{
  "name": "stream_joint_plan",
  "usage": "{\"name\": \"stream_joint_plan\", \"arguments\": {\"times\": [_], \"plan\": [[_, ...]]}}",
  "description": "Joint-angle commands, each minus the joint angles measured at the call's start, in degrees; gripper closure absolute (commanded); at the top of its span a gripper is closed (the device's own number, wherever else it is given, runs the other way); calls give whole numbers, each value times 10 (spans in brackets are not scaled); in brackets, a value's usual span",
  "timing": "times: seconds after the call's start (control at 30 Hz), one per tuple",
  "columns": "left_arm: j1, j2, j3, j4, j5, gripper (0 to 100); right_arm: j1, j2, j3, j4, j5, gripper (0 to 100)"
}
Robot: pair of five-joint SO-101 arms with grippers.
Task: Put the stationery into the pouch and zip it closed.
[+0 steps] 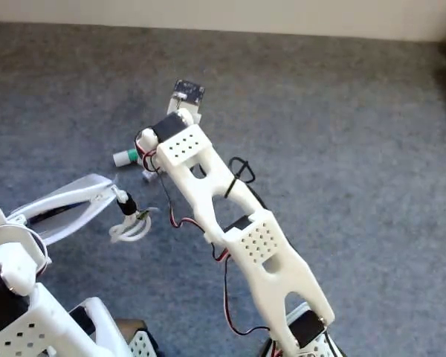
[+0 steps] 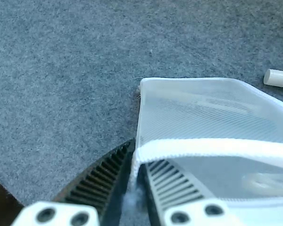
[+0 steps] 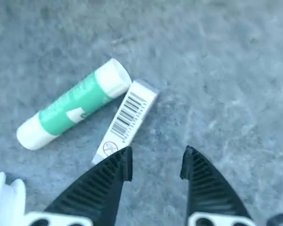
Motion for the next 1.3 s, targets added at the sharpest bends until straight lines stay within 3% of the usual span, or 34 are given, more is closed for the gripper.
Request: {"name": "stream_joint_plan", "arguments": {"times": [0.0,0.47,0.93,1.27], "plan": [[0,14,-1,-3,-4,993,16,-17,-7,-25,-1,835],[0,14,-1,-3,-4,993,3,-17,-144,-27,55,835],[0,14,7,-4,-4,993,-28,-15,-100,-78,50,836],[0,13,7,-4,-4,993,-4,-16,-63,-141,55,836]]}}
